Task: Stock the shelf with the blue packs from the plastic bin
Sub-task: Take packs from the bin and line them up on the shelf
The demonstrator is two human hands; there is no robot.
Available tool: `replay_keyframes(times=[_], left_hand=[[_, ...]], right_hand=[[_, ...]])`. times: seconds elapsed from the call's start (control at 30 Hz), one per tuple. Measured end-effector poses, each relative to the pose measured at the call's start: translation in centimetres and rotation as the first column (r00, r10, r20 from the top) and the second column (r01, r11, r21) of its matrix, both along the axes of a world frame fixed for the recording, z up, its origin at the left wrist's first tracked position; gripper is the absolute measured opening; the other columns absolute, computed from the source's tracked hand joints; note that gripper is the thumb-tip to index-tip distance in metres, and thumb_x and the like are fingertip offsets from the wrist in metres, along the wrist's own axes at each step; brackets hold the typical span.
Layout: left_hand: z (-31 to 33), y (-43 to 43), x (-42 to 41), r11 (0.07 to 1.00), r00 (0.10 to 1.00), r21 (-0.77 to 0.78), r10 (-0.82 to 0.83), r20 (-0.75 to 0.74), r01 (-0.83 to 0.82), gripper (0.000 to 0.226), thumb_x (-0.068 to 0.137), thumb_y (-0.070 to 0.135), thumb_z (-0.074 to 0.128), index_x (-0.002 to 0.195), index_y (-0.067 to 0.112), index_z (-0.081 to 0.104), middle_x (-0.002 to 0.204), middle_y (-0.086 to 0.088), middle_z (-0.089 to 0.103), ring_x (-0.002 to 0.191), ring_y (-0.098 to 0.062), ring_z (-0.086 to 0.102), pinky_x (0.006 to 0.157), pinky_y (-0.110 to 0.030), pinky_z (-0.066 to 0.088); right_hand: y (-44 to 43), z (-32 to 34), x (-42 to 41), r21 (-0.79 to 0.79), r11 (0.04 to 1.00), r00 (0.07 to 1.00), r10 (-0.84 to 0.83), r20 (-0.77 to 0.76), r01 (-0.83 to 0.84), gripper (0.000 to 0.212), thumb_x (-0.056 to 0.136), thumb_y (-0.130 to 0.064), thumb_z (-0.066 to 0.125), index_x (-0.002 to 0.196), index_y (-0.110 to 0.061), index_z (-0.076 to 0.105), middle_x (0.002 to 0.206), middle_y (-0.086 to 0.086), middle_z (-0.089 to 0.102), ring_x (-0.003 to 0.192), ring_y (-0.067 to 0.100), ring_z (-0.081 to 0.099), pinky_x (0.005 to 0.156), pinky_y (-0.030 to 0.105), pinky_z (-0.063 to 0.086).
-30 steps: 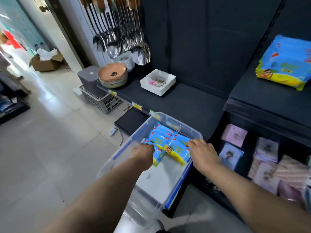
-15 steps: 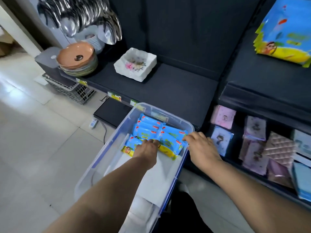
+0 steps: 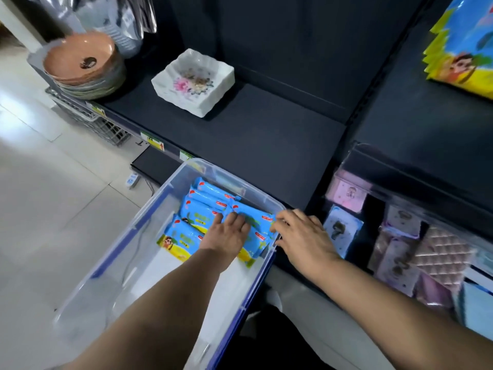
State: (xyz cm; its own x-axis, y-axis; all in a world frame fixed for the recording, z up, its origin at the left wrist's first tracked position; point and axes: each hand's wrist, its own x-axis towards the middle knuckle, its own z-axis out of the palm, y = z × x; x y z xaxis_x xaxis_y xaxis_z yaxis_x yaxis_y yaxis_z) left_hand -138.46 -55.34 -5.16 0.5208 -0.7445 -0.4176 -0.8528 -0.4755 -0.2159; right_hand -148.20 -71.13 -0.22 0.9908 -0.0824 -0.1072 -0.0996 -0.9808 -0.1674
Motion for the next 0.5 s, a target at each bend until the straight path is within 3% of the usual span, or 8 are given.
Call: replay_keyframes(times=[0.07,0.2,0.27,0.37,0.5], left_hand=[[-0.4,-0.1,-0.3,1.0,1.0,0.007,0.01,0.009,-0.01,0.069,0.089,0.01,0.052,0.148,0.006,0.017,0.148,-0.014,0.021,0.135,-0.033,0.023,0.111,-0.049,0.022],[-1.2,0.9,-1.5,0.997,0.997,-0.016,0.072,-0.007,-0.072,0.039,0.095,0.014,0.039,0.134,0.01,0.04,0.133,-0.011,0.039,0.122,-0.031,0.037,0.099,-0.043,0.031],[-1.2,1.7,-1.9,0.99,0.99,-0.009,0.139,-0.018,-0.139,0.035,0.093,0.013,0.043,0.128,0.013,0.046,0.126,-0.008,0.049,0.12,-0.03,0.04,0.097,-0.042,0.034],[-0.7,3.0,-1.9,0.97,0.968,0.057,0.242,-0.061,-0.238,0.037,0.092,0.009,0.047,0.128,0.012,0.04,0.123,-0.01,0.056,0.121,-0.031,0.041,0.1,-0.043,0.031],[1.3,5.4,-1.8,0.914,0.912,0.025,0.406,-0.057,-0.406,0.028,0.095,0.016,0.042,0.122,0.018,0.046,0.122,-0.005,0.058,0.121,-0.028,0.042,0.097,-0.042,0.032]], right_hand=[[-0.2,0.0,0.0,-0.006,1.0,1.0,0.026,0.008,-0.026,0.031,0.057,-0.031,0.088,0.08,-0.023,0.068,0.089,-0.005,0.061,0.085,0.021,0.061,0.064,0.034,0.05],[-0.4,0.5,0.2,-0.016,0.999,0.999,0.032,-0.023,-0.032,0.03,0.055,-0.03,0.089,0.075,-0.024,0.068,0.084,-0.006,0.061,0.082,0.02,0.06,0.061,0.033,0.048],[-0.3,1.1,0.8,-0.005,0.999,0.998,0.037,-0.049,-0.038,0.03,0.067,-0.019,0.082,0.092,-0.027,0.067,0.098,-0.007,0.059,0.096,0.02,0.056,0.074,0.034,0.045],[0.2,1.5,2.1,0.049,0.994,0.989,0.098,-0.111,-0.093,0.044,0.083,-0.005,0.052,0.12,-0.029,0.053,0.122,-0.008,0.048,0.119,0.018,0.041,0.094,0.033,0.034],[2.1,1.1,4.5,0.057,0.99,0.976,0.137,-0.17,-0.129,0.045,0.086,-0.005,0.048,0.126,-0.025,0.045,0.125,-0.003,0.048,0.122,0.019,0.043,0.099,0.033,0.037]])
